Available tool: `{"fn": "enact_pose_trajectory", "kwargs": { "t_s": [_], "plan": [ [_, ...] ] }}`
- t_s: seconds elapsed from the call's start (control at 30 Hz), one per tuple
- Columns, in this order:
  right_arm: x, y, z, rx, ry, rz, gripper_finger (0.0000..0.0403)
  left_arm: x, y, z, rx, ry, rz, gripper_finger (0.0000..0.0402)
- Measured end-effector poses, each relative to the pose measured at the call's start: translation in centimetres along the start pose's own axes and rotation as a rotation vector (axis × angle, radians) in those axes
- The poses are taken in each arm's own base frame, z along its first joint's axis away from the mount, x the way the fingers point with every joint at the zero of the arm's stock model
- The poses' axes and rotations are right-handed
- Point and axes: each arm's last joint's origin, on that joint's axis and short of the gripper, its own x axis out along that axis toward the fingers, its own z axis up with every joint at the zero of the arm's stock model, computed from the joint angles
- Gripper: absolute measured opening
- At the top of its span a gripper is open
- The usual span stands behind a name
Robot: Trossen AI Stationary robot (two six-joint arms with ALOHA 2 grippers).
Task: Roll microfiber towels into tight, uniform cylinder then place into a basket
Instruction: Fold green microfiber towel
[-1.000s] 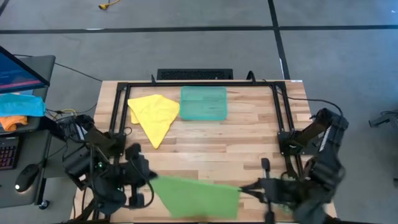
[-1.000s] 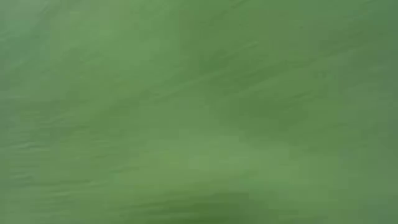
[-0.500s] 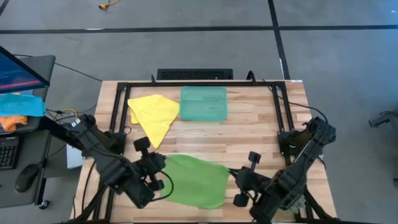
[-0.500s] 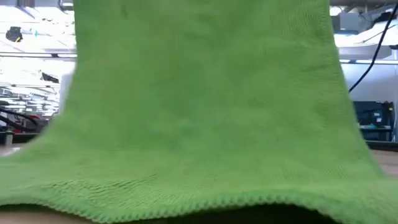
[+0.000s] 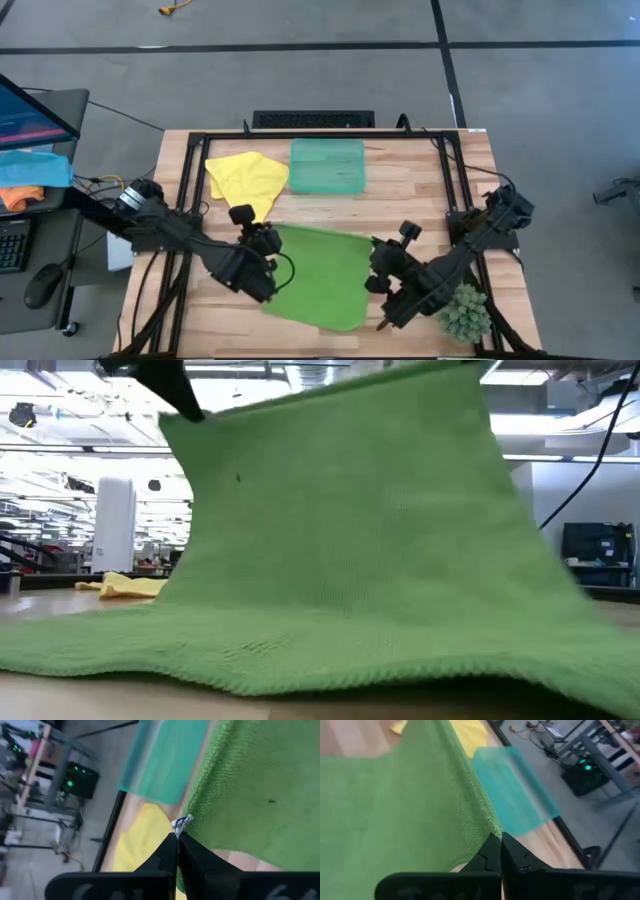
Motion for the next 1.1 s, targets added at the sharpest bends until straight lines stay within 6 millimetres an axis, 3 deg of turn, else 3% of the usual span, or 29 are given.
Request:
{"fn": "enact_pose_trajectory", "kwargs": {
  "t_s": [0.23,0.7,0.87,1.1],
  "plan": [
    [3.1,-0.1,-1.6,-0.056,0.045,-0.103,0.0008,1.2,-0.3,0.8,0.06,-0.023,-0.01,0.0],
    [8.5,-1.3,-3.2,-0.113,0.048,-0.293,0.0006,3.8,1.3,2.0,0.146,0.032,0.049,0.0],
    [9.0,-0.6,-3.5,-0.114,0.039,-0.261,0.0005,4.0,1.3,2.0,0.138,0.069,0.001,0.0],
    [8.3,0.3,-3.9,-0.107,0.047,-0.193,0.0005,2.7,-0.3,2.0,0.106,0.038,-0.133,0.0]
  ]
}}
